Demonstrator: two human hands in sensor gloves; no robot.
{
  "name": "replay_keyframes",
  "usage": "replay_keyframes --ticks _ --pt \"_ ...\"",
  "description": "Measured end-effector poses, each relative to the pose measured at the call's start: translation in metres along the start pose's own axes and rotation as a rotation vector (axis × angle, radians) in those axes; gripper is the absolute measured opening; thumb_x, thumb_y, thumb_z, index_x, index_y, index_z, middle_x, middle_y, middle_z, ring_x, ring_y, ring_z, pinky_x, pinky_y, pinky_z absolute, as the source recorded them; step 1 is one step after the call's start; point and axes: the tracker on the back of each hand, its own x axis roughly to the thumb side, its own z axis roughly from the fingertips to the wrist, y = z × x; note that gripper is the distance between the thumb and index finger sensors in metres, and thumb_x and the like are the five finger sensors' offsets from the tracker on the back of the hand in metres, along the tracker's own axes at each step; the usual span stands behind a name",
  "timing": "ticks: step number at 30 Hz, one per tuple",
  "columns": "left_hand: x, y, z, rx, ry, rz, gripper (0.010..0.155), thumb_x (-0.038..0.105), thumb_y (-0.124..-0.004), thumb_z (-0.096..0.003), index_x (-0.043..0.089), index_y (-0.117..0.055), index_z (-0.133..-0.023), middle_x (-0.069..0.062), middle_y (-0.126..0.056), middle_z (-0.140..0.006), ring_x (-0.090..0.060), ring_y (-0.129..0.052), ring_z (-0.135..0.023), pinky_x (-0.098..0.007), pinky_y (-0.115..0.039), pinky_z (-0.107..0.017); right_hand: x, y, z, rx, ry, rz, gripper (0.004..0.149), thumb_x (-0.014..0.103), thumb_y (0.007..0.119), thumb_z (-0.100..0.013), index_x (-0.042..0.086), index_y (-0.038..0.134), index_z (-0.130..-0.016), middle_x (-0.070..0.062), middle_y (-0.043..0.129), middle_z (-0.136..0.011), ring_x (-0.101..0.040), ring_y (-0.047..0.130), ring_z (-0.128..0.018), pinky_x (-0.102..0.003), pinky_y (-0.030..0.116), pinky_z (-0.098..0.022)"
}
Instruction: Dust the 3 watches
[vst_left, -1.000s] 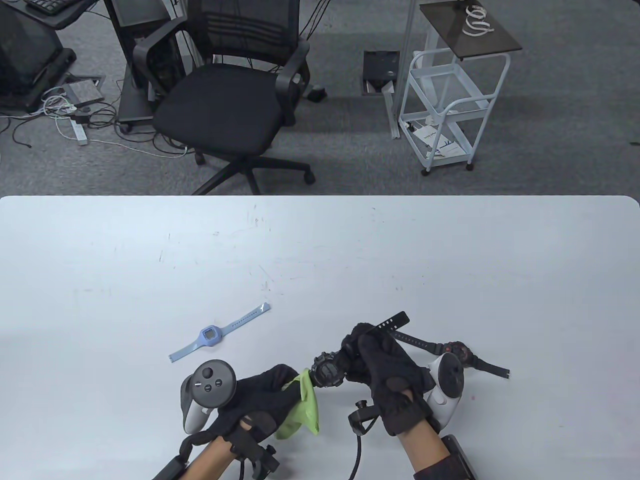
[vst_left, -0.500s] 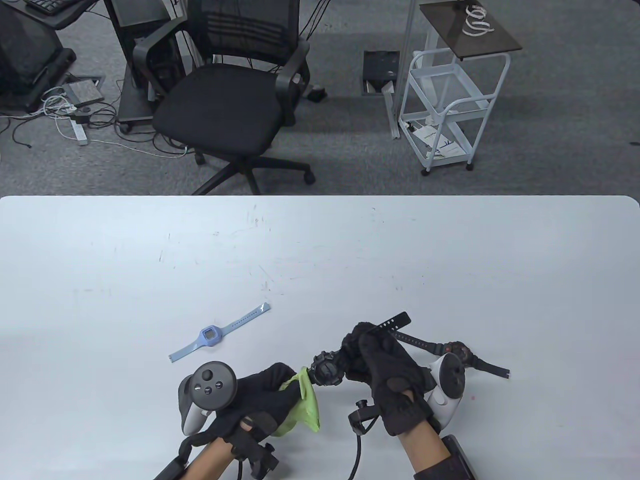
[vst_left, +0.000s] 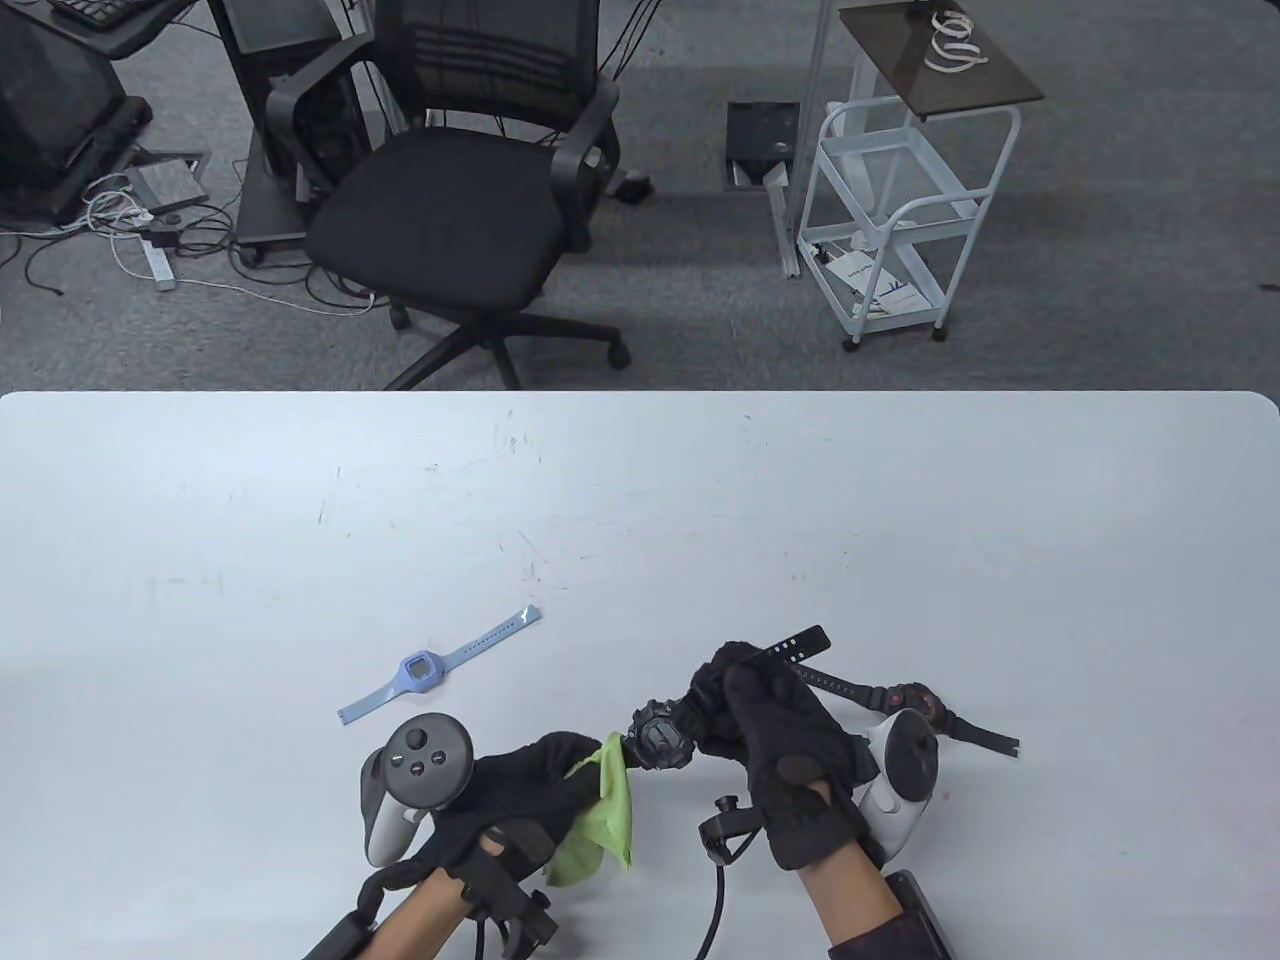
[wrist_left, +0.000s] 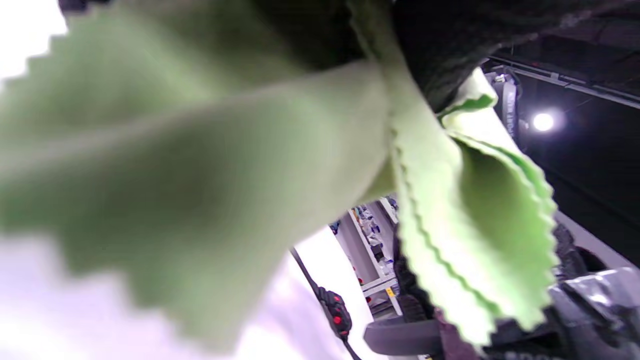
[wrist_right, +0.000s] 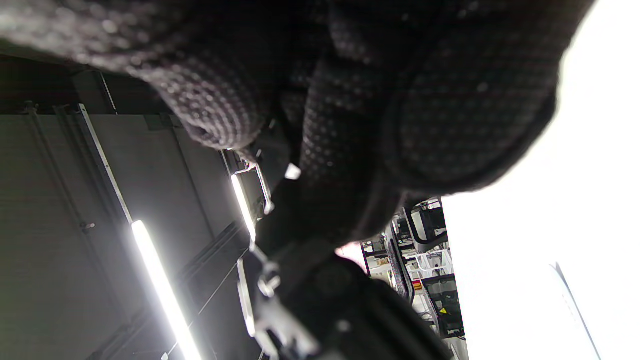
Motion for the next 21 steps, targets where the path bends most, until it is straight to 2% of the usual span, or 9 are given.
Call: replay_keyframes --ticks 8,12,16,17,19,21 --pt "0.01 0.004 0.002 0.03 0.012 -0.22 0.054 0.051 -0.085 -0.0475 0.002 -0.1 -0.062 -0.003 -0.111 -0.032 -0.018 -0.112 -0.012 -0.048 -0.096 -0.026 0.0 0.001 0.001 0.011 -0.011 0.042 0.042 0.038 0.088 -0.044 0.021 0.094 -0.082 -0.005 0.107 -0.068 -0.014 0.115 -0.042 -0.036 0.098 -0.026" --pt "0.015 0.004 0.003 0.019 -0.005 -0.329 0.055 0.057 -0.082 -0.0484 0.007 -0.101 -0.058 -0.002 -0.109 -0.03 -0.019 -0.11 -0.013 -0.049 -0.094 -0.028 -0.001 0.002 0.001 0.011 -0.016 0.052 0.042 0.038 0.088 -0.044 0.021 0.094 -0.082 -0.005 0.107 -0.067 -0.014 0.115 -0.042 -0.036 0.099 -0.026" --pt "0.017 0.004 0.005 0.054 -0.024 -0.345 0.054 0.062 -0.08 -0.0489 0.012 -0.101 -0.051 0.001 -0.106 -0.028 -0.021 -0.109 -0.016 -0.051 -0.092 -0.031 0.0 0.001 0.001 -0.002 -0.02 0.05 0.042 0.038 0.088 -0.044 0.021 0.094 -0.082 -0.005 0.107 -0.067 -0.013 0.115 -0.042 -0.036 0.098 -0.026" --pt "0.018 0.004 0.005 0.048 -0.034 -0.33 0.053 0.061 -0.08 -0.0491 0.012 -0.1 -0.052 0.002 -0.106 -0.029 -0.021 -0.109 -0.018 -0.051 -0.092 -0.032 0.001 0.0 0.001 -0.002 -0.02 0.051 0.042 0.038 0.088 -0.044 0.021 0.094 -0.082 -0.004 0.107 -0.067 -0.013 0.115 -0.042 -0.036 0.098 -0.026" --pt "0.016 0.002 0.003 -0.003 -0.074 -0.271 0.053 0.058 -0.076 -0.0496 0.011 -0.097 -0.064 -0.002 -0.106 -0.042 -0.023 -0.109 -0.027 -0.054 -0.09 -0.037 0.001 -0.001 0.001 -0.013 -0.016 0.021 0.042 0.038 0.088 -0.044 0.021 0.094 -0.082 -0.004 0.107 -0.067 -0.013 0.115 -0.042 -0.035 0.098 -0.026" --pt "0.012 -0.002 0.002 -0.06 -0.048 -0.187 0.052 0.05 -0.076 -0.0478 0.008 -0.091 -0.074 -0.008 -0.104 -0.052 -0.025 -0.108 -0.033 -0.056 -0.088 -0.041 0.001 -0.003 0.0 -0.015 -0.011 0.021 0.042 0.038 0.088 -0.044 0.021 0.094 -0.082 -0.004 0.107 -0.067 -0.013 0.114 -0.042 -0.035 0.098 -0.026"
